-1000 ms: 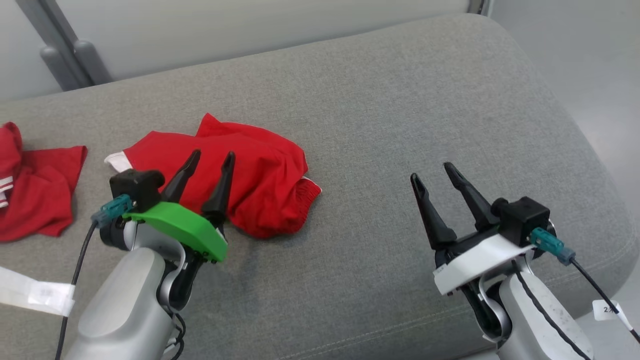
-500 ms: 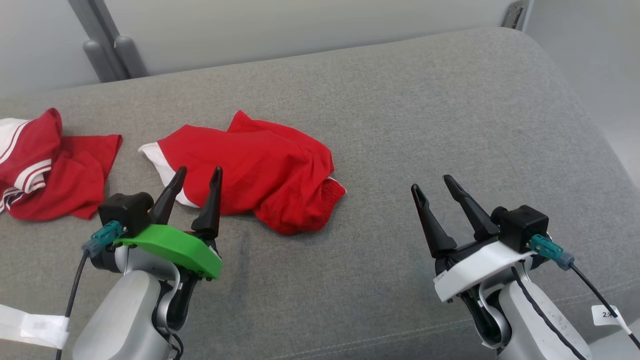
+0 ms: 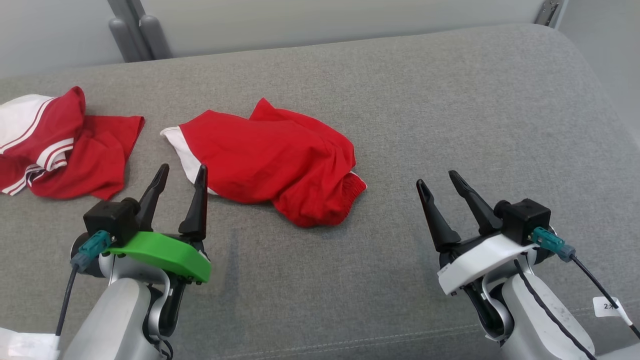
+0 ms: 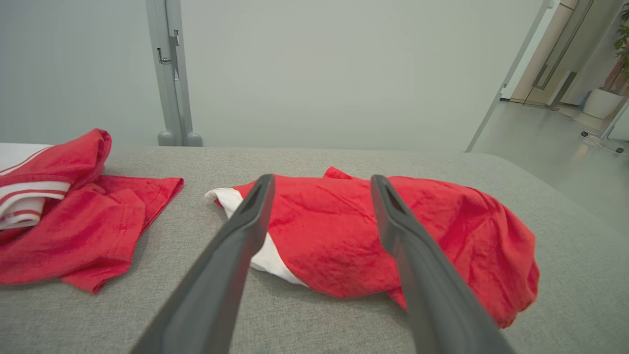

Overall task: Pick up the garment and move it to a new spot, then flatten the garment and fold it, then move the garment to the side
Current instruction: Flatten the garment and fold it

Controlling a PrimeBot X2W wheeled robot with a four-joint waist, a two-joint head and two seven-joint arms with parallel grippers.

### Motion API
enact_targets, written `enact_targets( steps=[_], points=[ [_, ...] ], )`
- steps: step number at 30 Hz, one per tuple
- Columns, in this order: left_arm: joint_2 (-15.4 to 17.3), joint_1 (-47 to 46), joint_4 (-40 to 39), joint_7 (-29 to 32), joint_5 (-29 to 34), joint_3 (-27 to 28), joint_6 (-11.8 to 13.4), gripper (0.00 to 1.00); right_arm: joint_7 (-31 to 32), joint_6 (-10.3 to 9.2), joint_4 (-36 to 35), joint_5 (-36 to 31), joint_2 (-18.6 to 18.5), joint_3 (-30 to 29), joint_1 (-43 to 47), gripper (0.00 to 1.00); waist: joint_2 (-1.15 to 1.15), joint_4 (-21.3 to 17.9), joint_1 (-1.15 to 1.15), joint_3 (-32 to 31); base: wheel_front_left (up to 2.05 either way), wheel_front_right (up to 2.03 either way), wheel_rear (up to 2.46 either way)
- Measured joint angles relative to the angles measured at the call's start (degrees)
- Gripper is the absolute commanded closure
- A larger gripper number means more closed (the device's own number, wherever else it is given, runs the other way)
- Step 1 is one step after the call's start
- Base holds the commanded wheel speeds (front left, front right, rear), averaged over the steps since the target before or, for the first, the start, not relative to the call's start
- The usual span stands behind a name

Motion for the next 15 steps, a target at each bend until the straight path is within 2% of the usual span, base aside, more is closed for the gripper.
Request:
enact_targets(
  steps=[4, 15],
  points=[
    [0.0, 0.4, -1.3, 0.0, 0.5, 0.5, 0.0, 0.00, 0.6, 0.00, 1.8, 0.0, 0.0, 0.3, -1.8, 0.00, 0.00, 0.8, 0.00, 0.8, 0.00, 0.00, 0.00],
    [-1.2, 0.8, -3.6, 0.0, 0.8, 1.1, 0.0, 0.00, 7.7, 0.00, 8.8, 0.0, -0.1, 1.0, -7.5, 0.00, 0.00, 3.8, 0.00, 3.9, 0.00, 0.00, 0.00]
  ],
)
